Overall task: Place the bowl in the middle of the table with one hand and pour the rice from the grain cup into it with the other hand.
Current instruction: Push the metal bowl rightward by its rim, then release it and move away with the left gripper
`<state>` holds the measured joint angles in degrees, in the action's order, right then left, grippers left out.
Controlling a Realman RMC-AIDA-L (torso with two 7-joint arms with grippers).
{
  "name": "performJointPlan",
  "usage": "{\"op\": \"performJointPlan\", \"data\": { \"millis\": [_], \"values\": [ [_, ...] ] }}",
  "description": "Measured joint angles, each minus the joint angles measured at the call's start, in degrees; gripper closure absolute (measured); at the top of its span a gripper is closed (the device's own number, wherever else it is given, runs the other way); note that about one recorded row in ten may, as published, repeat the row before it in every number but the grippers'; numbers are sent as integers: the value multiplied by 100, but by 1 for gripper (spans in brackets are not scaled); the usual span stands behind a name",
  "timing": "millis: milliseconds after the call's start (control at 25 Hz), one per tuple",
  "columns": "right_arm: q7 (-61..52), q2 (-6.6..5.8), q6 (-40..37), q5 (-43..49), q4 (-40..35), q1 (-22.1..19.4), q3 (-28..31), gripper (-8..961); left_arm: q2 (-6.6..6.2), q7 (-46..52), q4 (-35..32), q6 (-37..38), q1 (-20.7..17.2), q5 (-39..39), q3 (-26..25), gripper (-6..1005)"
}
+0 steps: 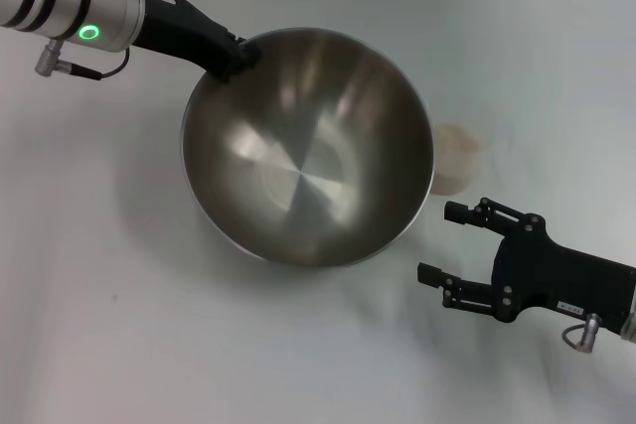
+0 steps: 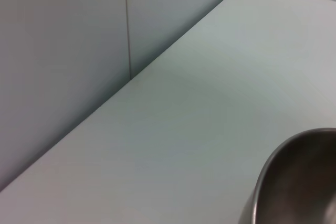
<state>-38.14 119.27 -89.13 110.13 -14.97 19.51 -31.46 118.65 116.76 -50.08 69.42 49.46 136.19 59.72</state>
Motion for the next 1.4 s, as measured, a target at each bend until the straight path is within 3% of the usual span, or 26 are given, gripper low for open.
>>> {"op": "performJointPlan", "data": {
  "millis": [560, 1000, 1400],
  "values": [
    [0, 0, 54, 0, 3, 14, 0, 167, 2, 83, 173, -252, 38, 4, 118, 908],
    [0, 0, 65, 0, 3, 18, 0, 169, 0, 89, 316, -456, 85, 4, 118, 700],
    [0, 0, 64, 0, 3, 9, 0, 171, -3, 88, 315, -410, 66, 4, 118, 334]
  ]
}}
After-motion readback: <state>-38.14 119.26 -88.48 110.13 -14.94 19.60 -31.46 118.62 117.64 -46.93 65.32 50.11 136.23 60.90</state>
